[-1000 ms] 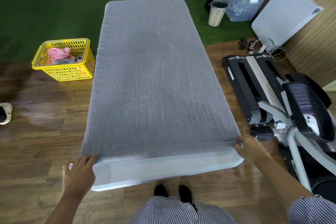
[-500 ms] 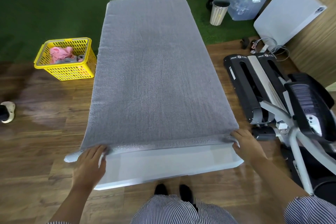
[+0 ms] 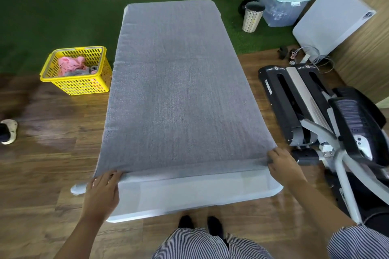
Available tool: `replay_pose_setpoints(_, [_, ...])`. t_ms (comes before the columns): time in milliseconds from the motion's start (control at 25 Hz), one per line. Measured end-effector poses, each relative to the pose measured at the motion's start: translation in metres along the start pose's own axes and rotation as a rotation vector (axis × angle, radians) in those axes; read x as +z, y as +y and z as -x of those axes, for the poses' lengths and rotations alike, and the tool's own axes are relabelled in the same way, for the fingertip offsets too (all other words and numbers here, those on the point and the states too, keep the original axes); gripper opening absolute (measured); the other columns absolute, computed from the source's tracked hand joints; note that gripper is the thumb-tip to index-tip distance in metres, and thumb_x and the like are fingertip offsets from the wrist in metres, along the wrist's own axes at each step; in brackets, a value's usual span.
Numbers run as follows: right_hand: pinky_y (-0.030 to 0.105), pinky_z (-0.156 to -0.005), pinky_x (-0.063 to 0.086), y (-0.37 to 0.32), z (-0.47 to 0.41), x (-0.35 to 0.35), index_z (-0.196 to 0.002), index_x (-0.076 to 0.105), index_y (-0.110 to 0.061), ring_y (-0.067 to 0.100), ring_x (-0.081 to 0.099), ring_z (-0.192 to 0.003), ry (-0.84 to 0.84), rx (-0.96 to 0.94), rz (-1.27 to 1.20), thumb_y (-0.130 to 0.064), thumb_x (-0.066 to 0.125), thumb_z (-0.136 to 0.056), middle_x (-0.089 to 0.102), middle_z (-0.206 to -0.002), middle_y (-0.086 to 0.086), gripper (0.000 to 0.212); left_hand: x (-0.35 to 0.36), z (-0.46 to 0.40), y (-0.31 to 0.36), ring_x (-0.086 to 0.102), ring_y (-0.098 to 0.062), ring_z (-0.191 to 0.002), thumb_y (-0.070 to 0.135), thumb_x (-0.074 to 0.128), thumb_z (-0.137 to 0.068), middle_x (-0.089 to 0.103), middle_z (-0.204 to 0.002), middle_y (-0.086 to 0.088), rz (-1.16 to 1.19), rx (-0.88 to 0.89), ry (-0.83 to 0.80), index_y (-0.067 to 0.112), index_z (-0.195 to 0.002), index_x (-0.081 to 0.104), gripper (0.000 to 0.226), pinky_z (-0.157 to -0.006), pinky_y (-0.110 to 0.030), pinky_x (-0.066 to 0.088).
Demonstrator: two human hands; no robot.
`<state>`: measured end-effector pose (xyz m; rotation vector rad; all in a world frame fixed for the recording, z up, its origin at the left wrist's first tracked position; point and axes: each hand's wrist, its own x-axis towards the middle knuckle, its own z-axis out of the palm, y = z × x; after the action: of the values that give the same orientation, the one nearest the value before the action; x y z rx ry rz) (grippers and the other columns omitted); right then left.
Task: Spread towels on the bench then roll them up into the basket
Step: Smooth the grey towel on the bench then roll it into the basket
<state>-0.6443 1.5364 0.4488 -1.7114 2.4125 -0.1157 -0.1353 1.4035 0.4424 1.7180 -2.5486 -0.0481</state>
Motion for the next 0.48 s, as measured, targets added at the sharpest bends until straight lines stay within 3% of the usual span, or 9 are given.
replay_pose_setpoints(120, [0.037, -0.062, 0.051, -0.004, 0.002, 0.004, -0.083, 0.064, -0.006, 0.028, 0.057, -0.075, 0.03, -0.026, -0.029, 0.021, 0.061, -0.058, 0.061, -0.081, 0.006, 0.037, -0.002, -0.005, 0.014, 0.067, -0.031, -0.087, 0.011, 0.033, -0.078, 0.069, -0.1, -0.01, 0.04, -0.012, 0.05, 0.007, -0.101, 0.069, 0.042, -0.079, -0.05, 0.047])
replay_pose_setpoints(320, [0.035, -0.076, 0.051, -0.006, 0.007, 0.001, -0.101, 0.065, -0.007, 0.025, 0.056, -0.097, -0.046, 0.015, -0.102, 0.002, 0.06, -0.076, 0.062, -0.1, 0.004, 0.027, 0.004, -0.006, 0.013, 0.064, -0.032, -0.099, 0.028, 0.036, -0.083, 0.068, -0.108, -0.01, 0.072, -0.004, -0.053, 0.005, -0.109, 0.069, 0.047, -0.085, -0.049, 0.051])
replay_pose_setpoints(480, [0.034, -0.081, 0.048, -0.008, 0.003, -0.002, -0.102, 0.069, -0.004, 0.028, 0.059, -0.096, -0.035, 0.045, -0.139, -0.003, 0.055, -0.086, 0.067, -0.101, 0.007, 0.021, 0.008, -0.015, 0.011, 0.064, -0.034, -0.097, 0.028, 0.034, -0.089, 0.069, -0.109, -0.009, 0.098, -0.045, -0.067, 0.008, -0.112, 0.068, 0.045, -0.085, -0.049, 0.05])
